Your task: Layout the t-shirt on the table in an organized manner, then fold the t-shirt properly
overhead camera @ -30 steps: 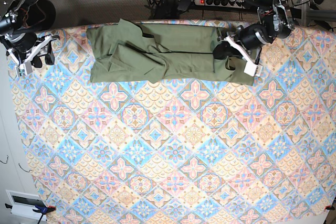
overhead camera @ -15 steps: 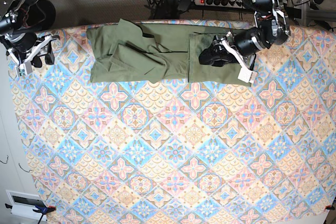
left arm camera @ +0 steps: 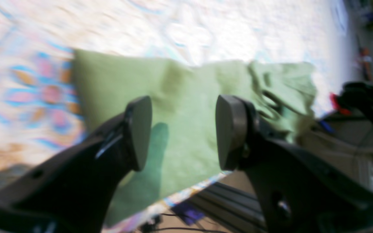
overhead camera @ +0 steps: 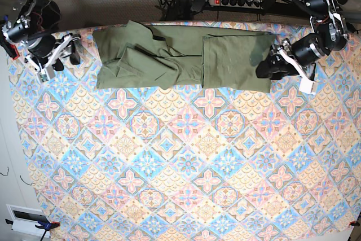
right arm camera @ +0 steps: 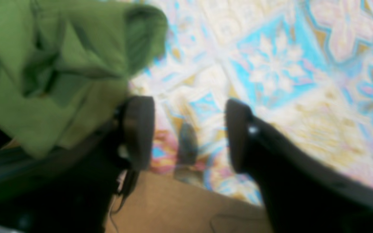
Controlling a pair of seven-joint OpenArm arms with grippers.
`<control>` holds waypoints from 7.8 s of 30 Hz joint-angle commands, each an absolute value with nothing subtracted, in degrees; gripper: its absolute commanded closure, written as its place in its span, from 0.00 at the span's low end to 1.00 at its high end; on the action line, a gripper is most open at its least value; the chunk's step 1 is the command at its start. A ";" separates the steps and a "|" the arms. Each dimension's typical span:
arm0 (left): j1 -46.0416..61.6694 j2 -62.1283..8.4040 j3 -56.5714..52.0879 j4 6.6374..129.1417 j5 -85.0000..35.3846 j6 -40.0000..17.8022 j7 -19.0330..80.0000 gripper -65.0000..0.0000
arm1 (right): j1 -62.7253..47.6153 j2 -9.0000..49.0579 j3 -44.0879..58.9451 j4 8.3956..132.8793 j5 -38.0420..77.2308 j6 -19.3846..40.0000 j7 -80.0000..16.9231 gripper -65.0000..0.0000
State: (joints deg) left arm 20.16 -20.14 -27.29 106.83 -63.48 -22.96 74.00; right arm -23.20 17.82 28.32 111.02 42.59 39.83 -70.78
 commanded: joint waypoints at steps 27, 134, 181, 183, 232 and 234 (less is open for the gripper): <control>20.35 -20.62 -27.56 107.56 -61.67 -23.25 73.36 0.51 | -16.57 14.99 24.57 97.10 52.53 40.00 -69.76 0.38; 19.03 -18.07 -27.56 101.49 -60.35 -23.25 73.27 0.51 | -5.05 -2.51 0.31 111.52 28.35 40.00 -69.58 1.00; 18.86 -16.92 -27.56 101.14 -60.26 -23.25 73.27 0.51 | -3.82 12.88 -2.51 111.52 27.38 40.00 -68.26 0.79; 18.86 -16.92 -27.56 101.14 -60.26 -23.25 73.27 0.51 | -2.95 12.88 -2.24 110.46 27.38 40.00 -66.77 0.80; 17.71 -17.01 -22.64 101.58 -57.89 -23.34 70.55 0.51 | 12.26 5.14 -25.10 99.12 27.38 40.00 -65.98 0.80; 17.01 -17.27 -19.03 101.58 -57.98 -23.34 70.55 0.51 | 12.18 5.32 -22.46 100.79 27.38 40.00 -65.98 0.80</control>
State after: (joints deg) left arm 17.74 -16.84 -18.79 100.38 -56.73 -22.96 71.44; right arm 11.11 5.43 -22.55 99.68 26.28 39.83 -67.16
